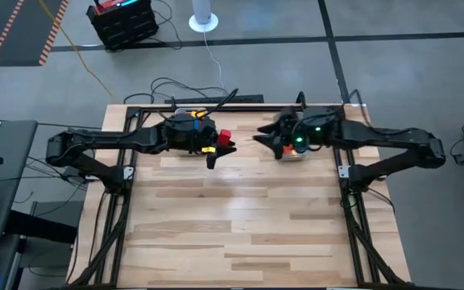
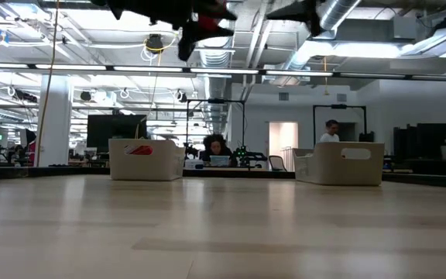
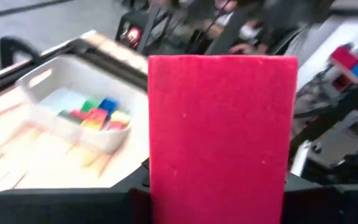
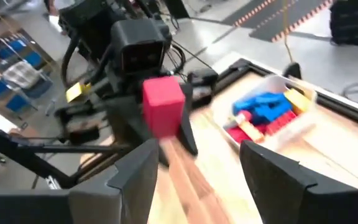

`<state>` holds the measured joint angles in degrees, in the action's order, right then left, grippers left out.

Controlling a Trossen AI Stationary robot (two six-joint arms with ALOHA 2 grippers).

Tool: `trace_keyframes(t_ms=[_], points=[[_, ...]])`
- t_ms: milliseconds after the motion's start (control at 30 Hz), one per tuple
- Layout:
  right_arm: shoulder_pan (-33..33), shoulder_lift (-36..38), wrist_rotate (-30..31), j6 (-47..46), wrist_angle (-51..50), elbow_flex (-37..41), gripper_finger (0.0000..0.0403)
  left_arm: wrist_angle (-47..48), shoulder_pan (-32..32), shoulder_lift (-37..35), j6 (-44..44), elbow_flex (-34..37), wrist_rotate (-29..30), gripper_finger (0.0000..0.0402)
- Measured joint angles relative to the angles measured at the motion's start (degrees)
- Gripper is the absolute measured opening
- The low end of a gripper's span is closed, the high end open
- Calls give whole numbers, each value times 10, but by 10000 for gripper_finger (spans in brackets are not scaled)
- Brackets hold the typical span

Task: Sort blocks by size
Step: Put the red rectangle block into the white bin, then return to Home Position

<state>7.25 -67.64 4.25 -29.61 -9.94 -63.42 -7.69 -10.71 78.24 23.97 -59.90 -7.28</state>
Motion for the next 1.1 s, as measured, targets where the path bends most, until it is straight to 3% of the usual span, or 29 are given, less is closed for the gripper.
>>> trace_keyframes(t_ms=[167,433,633,800,1000,1100], points=[[0,51,4,-28,-85,0,255,131,-46,-14,-12,0,30,110],[-77,61,52,-64,-135,0,255,356,-160,2,-39,0,183,115],[-140,28,127,-80,-134,0,255,383,-224,65,-31,0,137,115],[-165,0,139,-110,-134,0,255,410,-236,98,-13,1,131,143],[-182,-5,142,-120,-153,0,255,433,-236,79,-38,-3,106,199],[-195,9,182,-115,-152,0,255,443,-236,43,-61,-10,107,216]])
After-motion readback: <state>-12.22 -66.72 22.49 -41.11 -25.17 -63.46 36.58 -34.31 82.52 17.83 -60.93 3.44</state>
